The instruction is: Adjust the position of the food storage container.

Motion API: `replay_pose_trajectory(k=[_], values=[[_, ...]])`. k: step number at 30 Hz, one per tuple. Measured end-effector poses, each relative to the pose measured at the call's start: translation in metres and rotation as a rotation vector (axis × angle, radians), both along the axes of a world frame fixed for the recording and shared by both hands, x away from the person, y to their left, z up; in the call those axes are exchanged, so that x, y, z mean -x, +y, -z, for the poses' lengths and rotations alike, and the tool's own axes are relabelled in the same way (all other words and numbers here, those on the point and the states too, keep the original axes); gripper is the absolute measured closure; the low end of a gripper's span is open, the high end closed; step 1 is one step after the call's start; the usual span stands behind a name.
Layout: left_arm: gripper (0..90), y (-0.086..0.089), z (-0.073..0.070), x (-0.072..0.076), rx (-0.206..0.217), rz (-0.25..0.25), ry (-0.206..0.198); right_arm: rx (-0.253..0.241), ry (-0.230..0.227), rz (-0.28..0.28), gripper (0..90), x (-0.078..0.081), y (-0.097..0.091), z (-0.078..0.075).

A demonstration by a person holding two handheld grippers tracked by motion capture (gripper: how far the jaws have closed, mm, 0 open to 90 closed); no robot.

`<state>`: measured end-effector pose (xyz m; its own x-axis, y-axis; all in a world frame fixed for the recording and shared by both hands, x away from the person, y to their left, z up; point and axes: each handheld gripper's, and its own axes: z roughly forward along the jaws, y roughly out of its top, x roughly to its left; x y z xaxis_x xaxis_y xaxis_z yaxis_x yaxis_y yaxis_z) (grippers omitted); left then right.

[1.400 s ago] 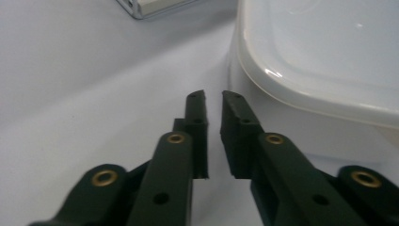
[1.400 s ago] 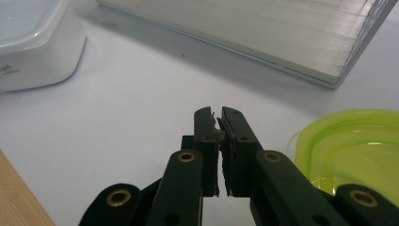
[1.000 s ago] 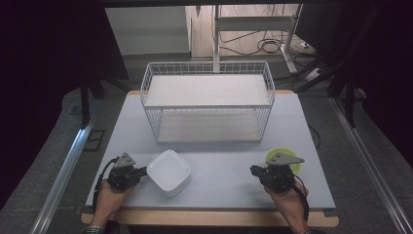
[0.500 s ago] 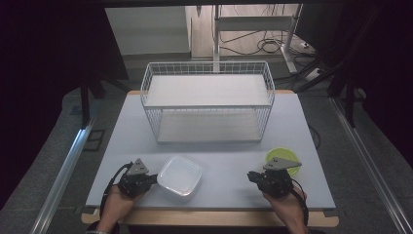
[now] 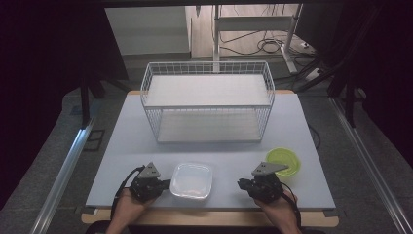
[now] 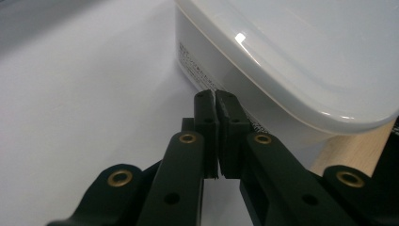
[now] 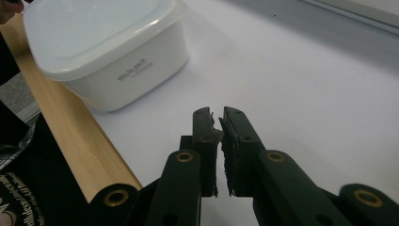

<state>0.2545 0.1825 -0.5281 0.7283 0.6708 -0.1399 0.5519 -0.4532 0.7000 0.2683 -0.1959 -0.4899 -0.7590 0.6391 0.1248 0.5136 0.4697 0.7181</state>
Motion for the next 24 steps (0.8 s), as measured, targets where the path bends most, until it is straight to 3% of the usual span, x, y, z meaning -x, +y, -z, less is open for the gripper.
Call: replay_pose_trajectory(k=[15, 24], values=[[87.5, -0.024, -0.001, 0.001, 0.02, 0.047, 0.007, 0.003, 0.042, -0.037, 83.8, 0.001, 0.017, 0.008], [86.7, -0.034, 0.0, 0.003, 0.035, 0.069, 0.011, -0.004, 0.05, -0.029, 83.0, -0.003, 0.015, 0.009]])
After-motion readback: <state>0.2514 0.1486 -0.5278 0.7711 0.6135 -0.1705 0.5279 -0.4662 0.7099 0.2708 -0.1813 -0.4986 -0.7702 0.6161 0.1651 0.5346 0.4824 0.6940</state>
